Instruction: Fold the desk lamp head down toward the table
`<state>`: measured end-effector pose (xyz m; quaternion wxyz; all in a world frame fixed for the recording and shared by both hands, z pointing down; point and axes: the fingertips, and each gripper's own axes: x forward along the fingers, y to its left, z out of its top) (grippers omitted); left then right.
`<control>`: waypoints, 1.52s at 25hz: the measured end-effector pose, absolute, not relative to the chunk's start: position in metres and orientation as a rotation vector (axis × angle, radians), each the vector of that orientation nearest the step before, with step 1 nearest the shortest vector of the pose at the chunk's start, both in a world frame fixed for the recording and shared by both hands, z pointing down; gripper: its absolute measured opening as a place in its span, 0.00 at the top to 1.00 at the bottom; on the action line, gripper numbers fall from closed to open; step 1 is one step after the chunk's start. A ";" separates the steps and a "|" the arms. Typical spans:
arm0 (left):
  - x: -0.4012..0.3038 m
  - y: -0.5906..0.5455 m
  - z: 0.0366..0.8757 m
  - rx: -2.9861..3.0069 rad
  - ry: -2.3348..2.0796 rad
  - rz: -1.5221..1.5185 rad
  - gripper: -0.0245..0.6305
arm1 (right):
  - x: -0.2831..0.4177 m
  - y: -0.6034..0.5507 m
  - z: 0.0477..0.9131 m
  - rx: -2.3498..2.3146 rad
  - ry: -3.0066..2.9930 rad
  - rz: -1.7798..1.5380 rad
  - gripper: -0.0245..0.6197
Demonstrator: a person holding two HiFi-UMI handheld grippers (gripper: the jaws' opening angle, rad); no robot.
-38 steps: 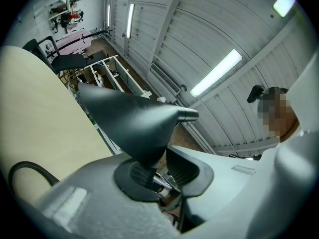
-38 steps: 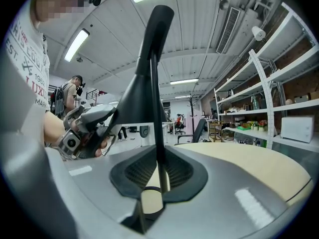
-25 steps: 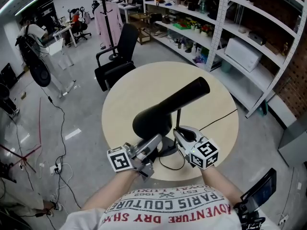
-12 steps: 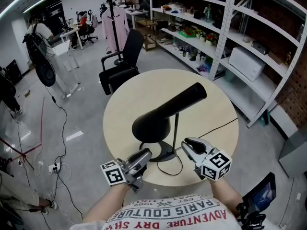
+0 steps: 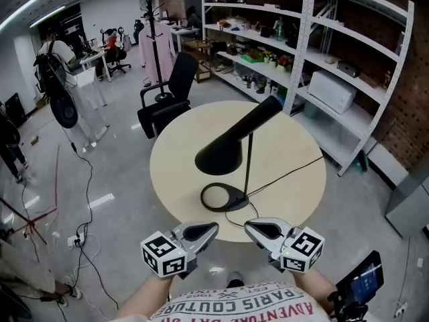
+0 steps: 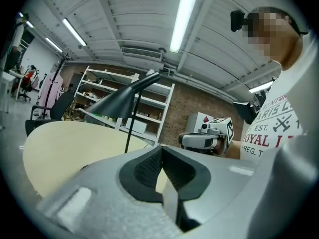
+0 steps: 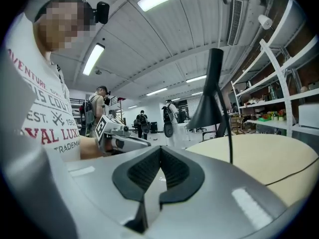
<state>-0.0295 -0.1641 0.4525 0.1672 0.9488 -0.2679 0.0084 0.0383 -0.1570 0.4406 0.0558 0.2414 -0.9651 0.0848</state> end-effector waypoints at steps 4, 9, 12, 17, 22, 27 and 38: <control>-0.039 -0.095 0.442 2.762 -0.725 0.079 0.96 | 0.008 -0.089 0.437 0.719 -2.952 0.268 0.96; -0.048 -0.029 0.420 2.853 -0.697 0.092 0.96 | -0.009 -0.028 0.431 0.759 -2.955 0.263 0.96; -0.052 0.000 0.413 2.882 -0.675 0.098 0.96 | -0.012 -0.006 0.423 0.807 -2.962 0.264 0.96; -0.053 0.023 0.398 2.933 -0.651 0.081 0.96 | -0.010 0.011 0.409 0.833 -2.969 0.226 0.96; -0.047 0.027 0.389 2.964 -0.663 0.092 0.96 | 0.000 0.012 0.396 0.854 -2.981 0.182 0.96; -0.038 0.024 0.381 2.984 -0.667 0.090 0.96 | 0.011 0.008 0.389 0.859 -2.983 0.150 0.96; -0.019 0.020 0.368 2.989 -0.699 0.077 0.96 | 0.024 -0.001 0.371 0.798 -2.979 0.111 0.96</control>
